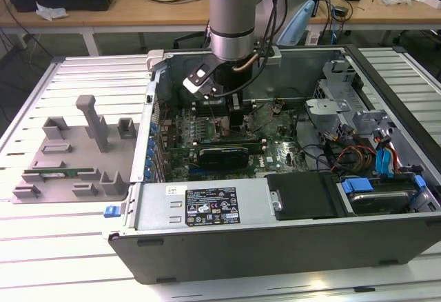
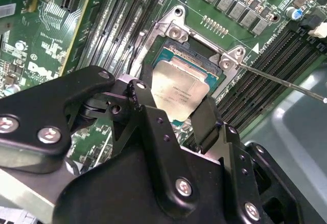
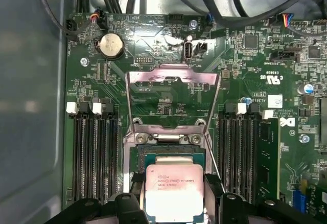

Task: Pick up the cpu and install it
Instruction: 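Place the cpu into insertion slot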

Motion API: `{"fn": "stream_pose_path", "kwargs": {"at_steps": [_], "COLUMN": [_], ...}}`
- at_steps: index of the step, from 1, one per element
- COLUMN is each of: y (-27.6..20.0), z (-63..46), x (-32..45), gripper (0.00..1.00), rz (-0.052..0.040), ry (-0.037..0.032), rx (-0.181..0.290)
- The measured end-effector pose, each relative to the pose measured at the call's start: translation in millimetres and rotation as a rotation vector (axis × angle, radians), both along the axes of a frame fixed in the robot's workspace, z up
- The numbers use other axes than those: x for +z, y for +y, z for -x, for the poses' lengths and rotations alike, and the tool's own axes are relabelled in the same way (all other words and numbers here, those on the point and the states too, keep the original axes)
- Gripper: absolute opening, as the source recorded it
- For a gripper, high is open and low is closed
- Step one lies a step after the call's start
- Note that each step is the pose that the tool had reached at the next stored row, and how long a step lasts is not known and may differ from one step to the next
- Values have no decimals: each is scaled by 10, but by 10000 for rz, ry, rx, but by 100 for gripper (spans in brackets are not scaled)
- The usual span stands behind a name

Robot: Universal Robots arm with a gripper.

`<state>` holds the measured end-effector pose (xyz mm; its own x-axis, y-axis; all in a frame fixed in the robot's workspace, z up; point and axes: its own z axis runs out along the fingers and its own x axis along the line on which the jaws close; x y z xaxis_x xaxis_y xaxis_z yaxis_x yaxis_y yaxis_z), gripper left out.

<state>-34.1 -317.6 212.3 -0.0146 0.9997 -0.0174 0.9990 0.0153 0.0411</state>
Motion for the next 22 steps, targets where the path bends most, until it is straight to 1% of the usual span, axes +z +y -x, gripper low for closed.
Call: {"fn": "stream_pose_path", "kwargs": {"at_steps": [5, 7, 9, 11, 12, 22], "y": [3, 4, 18, 41, 44, 45], "z": [3, 3, 3, 3, 3, -11], "x": [-76, -88, -113, -122, -123, -137], "gripper": [54, 54, 54, 54, 54, 54], "rz": [-1, -1, -1, -1, -1, -1], "ry": [31, 36, 40, 41, 41, 40], "rx": [-14, -16, -22, -20, -19, -22]}}
